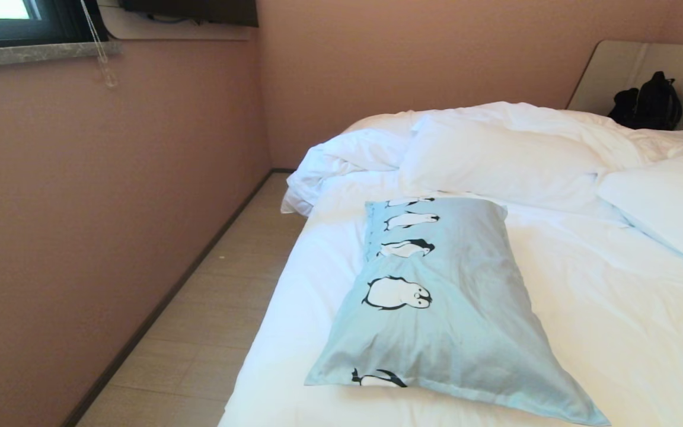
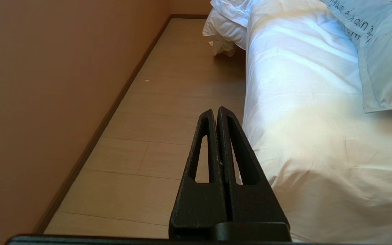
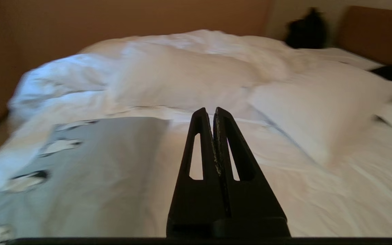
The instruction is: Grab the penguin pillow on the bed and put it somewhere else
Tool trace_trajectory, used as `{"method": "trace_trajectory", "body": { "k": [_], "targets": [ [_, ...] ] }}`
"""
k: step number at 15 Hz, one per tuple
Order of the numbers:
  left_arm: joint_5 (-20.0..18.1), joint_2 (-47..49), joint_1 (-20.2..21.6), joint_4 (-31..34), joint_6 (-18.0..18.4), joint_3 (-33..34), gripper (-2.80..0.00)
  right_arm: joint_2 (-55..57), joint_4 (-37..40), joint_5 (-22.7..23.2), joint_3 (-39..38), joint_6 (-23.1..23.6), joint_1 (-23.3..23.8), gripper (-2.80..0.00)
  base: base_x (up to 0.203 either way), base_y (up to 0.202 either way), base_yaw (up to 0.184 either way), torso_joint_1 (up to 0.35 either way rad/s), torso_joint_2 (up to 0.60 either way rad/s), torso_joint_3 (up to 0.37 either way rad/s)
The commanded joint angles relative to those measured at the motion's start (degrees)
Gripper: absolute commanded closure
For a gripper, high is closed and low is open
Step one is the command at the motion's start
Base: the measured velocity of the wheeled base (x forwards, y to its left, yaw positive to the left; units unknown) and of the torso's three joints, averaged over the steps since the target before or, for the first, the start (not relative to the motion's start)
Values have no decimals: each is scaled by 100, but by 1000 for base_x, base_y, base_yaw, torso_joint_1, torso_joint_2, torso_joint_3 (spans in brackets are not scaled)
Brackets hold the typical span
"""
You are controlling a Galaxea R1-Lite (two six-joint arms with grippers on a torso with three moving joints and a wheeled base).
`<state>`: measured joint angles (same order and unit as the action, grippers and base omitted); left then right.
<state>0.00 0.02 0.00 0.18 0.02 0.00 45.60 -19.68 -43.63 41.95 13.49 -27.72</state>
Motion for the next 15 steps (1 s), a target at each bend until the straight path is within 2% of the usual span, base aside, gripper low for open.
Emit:
{"method": "trace_trajectory", "body": {
  "k": [1,5,8,10,13,14,15],
  "targets": [
    [0,-2,0,-1,-2,0,0,-652,-9,-658,-316,47,728,0,0,0,0,0,0,0],
    [0,-2,0,-1,-2,0,0,-1461,-3,-864,-758,39,1337,0,0,0,0,0,0,0],
    [0,-2,0,-1,-2,0,0,-1905,-1,-1844,-879,85,1655,0,0,0,0,0,0,0],
    [0,-2,0,-1,-2,0,0,-2102,-7,-2121,-942,156,2100,0,0,0,0,0,0,0],
    [0,-2,0,-1,-2,0,0,-2485,-15,-2128,-1020,326,3031,0,0,0,0,0,0,0],
    [0,-2,0,-1,-2,0,0,-2636,-13,-2001,-1068,363,3130,0,0,0,0,0,0,0],
    [0,-2,0,-1,-2,0,0,-2791,-5,-1686,-1136,373,3140,0,0,0,0,0,0,0]
  ]
}}
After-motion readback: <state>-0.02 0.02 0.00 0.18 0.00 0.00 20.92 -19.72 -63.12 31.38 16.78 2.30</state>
